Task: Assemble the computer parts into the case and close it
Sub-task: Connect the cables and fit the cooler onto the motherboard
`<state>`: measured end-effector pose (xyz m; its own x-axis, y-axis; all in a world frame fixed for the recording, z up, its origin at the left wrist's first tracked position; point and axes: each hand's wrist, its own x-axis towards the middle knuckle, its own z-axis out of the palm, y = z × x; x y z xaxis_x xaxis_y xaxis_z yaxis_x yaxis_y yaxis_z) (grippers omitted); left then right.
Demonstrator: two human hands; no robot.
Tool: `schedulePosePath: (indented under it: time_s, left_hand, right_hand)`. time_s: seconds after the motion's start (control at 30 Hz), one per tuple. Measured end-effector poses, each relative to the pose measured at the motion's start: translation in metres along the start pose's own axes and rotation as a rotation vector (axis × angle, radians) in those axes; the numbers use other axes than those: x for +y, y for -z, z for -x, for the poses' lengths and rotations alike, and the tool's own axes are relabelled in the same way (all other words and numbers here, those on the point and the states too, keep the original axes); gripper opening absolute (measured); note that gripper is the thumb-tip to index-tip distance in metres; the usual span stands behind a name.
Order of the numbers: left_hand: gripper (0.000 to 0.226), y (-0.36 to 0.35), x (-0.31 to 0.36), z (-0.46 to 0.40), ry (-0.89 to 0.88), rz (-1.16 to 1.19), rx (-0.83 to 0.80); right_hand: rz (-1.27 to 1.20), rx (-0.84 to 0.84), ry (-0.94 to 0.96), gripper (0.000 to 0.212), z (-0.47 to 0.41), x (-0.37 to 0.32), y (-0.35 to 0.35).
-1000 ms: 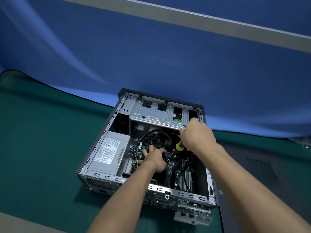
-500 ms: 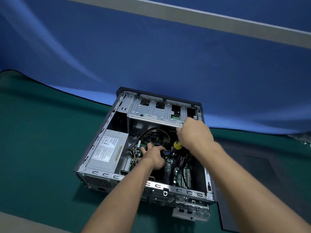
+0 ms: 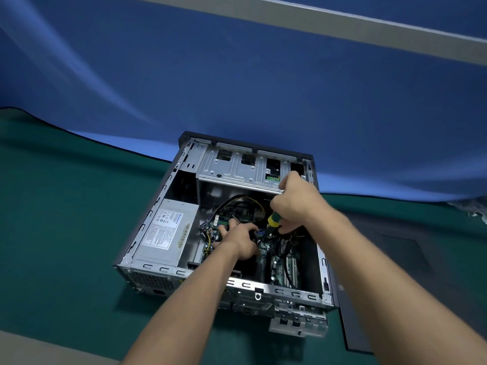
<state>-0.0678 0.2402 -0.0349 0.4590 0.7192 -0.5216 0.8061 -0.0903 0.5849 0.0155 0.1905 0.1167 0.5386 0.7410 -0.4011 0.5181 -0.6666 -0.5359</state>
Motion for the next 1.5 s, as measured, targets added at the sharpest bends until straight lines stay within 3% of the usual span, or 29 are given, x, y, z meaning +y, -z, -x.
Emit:
schedulePosePath:
  time_s: [0.13,0.23,0.33,0.4,0.53,0.67,0.8,0.93,1.07,1.2,1.23,1.33,1.43,1.5]
  left_hand:
    - [0.056,0.000,-0.001,-0.001,0.001,0.005,0.008]
    - [0.056,-0.002,-0.001,-0.002,0.004,0.011,0.010]
    - [0.054,-0.001,-0.001,-0.003,-0.001,0.011,0.013]
    - [0.054,-0.001,-0.002,-0.003,0.001,0.014,0.004]
    - [0.051,-0.003,-0.003,-0.004,0.004,0.026,0.023]
    - [0.049,-0.002,-0.001,-0.004,0.008,0.029,0.011]
    - [0.053,-0.002,-0.002,-0.003,0.010,0.018,0.016]
    - [0.044,-0.002,-0.001,-0.002,0.006,-0.040,0.007]
    - [0.049,-0.002,-0.002,-0.002,-0.012,-0.029,0.003]
    - [0.047,-0.001,-0.002,-0.004,-0.001,-0.001,-0.012]
    - [0.048,-0.001,-0.002,-0.004,-0.001,-0.001,-0.011]
    - [0.053,-0.001,-0.002,-0.003,0.001,0.003,-0.014]
    - [0.051,0.000,-0.001,-0.002,0.007,0.014,-0.015]
    - [0.049,-0.001,-0.001,-0.003,0.010,0.013,-0.012]
  right_hand:
    - [0.134,0.187,0.135,0.006,-0.005,0.002,-0.011]
    - [0.315,0.274,0.161,0.017,-0.006,0.000,-0.012]
    - [0.334,0.134,0.115,0.026,-0.008,-0.006,-0.006]
    - [0.333,0.045,0.090,0.021,-0.008,-0.008,-0.001]
    - [0.572,0.189,0.118,0.010,-0.010,0.000,0.007]
    - [0.417,0.055,0.062,0.021,-0.013,0.000,0.011]
    - [0.671,0.238,0.185,0.020,-0.004,-0.004,-0.001]
    - [0.441,0.020,0.064,0.042,-0.010,-0.023,-0.004]
    - [0.629,0.181,0.136,0.030,-0.011,-0.013,0.005]
    - [0.494,-0.027,0.034,0.016,-0.019,-0.009,0.020]
    - [0.488,-0.018,0.035,0.009,-0.021,-0.008,0.021]
    - [0.540,0.136,0.064,0.014,-0.026,0.001,0.023]
    - [0.433,-0.028,0.046,0.016,-0.027,-0.003,0.024]
    - [0.433,-0.039,0.044,0.009,-0.028,-0.003,0.022]
